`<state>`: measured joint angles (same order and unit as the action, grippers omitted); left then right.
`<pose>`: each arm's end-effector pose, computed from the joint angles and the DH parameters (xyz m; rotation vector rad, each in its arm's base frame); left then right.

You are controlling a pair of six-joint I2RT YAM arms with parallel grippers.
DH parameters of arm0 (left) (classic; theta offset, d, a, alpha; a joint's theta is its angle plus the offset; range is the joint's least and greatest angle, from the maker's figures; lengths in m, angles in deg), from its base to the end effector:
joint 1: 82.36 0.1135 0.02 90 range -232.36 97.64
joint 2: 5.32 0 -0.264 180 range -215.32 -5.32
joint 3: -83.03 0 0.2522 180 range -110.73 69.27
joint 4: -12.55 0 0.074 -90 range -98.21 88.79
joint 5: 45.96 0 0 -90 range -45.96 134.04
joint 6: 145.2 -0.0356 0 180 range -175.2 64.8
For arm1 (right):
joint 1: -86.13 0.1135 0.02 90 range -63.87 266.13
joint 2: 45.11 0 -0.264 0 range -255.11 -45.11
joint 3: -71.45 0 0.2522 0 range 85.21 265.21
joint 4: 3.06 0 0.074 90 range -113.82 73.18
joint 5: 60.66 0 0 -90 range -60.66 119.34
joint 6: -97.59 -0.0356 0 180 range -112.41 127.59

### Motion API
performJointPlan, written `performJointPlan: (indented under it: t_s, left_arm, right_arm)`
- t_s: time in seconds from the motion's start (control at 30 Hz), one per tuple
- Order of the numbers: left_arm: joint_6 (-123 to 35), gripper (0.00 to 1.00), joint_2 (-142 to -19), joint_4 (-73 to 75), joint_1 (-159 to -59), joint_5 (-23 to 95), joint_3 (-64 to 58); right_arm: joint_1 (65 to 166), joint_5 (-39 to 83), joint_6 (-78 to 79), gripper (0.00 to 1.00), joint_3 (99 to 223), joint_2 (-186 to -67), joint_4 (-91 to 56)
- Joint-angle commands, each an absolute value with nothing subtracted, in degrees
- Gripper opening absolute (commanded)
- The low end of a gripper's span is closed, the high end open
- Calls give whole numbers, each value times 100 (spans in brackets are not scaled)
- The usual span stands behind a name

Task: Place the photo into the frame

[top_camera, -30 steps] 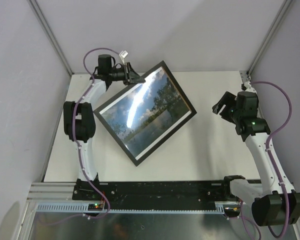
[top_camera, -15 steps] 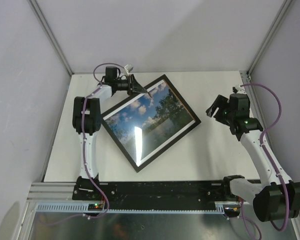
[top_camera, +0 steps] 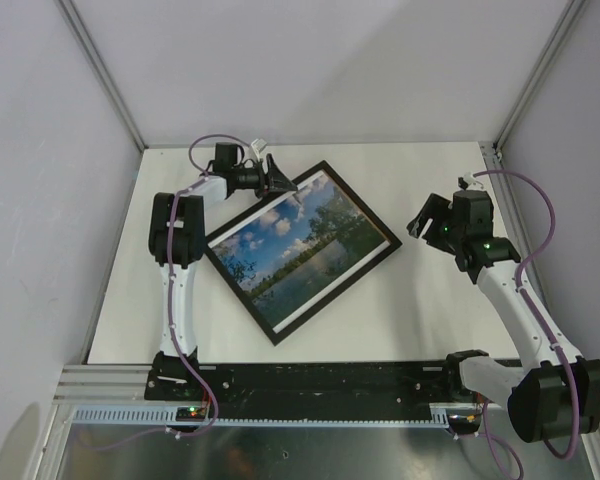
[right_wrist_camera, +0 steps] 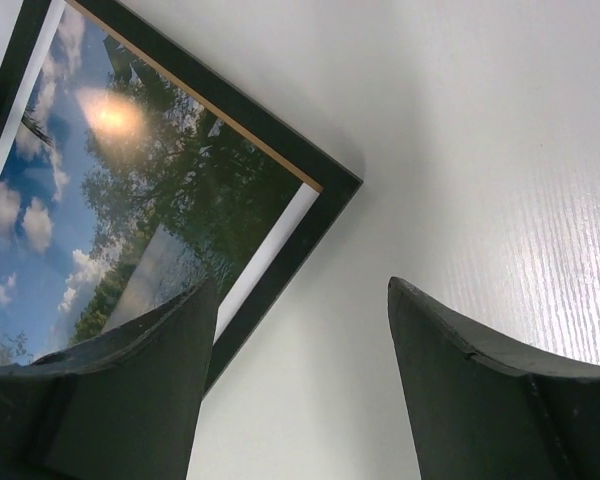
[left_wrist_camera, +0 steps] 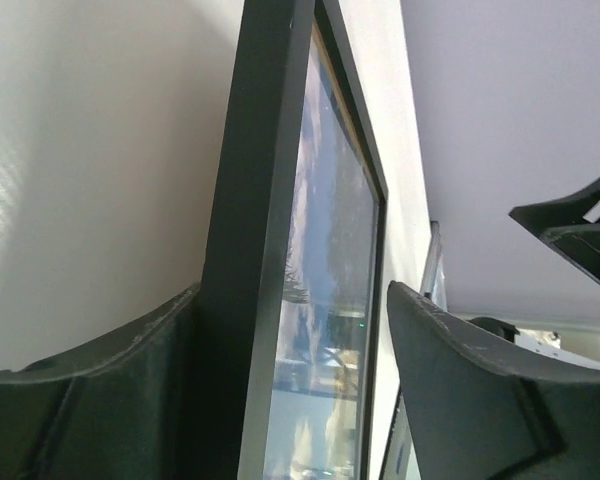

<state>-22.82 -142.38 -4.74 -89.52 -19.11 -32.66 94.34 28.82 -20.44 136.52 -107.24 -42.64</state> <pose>0.5105 -0.0961 0.1452 0.1512 2.2480 -1.6010 0.2339 0.0341 0.2944 0.3795 2.2015 0.3588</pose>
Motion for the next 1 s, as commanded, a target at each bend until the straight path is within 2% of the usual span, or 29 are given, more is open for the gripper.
performJointPlan:
  t_s: [0.0, 0.4, 0.67, 0.83, 0.97]
  left_arm:
    - [-2538, 77, -13938, -156, -8925, -1529, -3225]
    - [-3618, 80, -13119, -590, -8940, 500, -2604]
    - [-4238, 80, -12896, -1170, -9189, 1758, -2767]
    - [-3427, 79, -12083, -1266, -9361, 4097, -2229]
    - [-2235, 75, -10654, -1403, -9376, 5634, -921]
  right_arm:
    - [9475, 2934, -2037, 73, 13607, -10738, -4083]
    - [9489, 2895, -2019, 73, 13469, -10836, -3947]
    - [9599, 2889, -2066, 74, 13410, -10975, -3712]
    - [9627, 2800, -2034, 74, 13407, -11362, -2998]
    - [9614, 2762, -2030, 66, 13485, -12091, -2095]
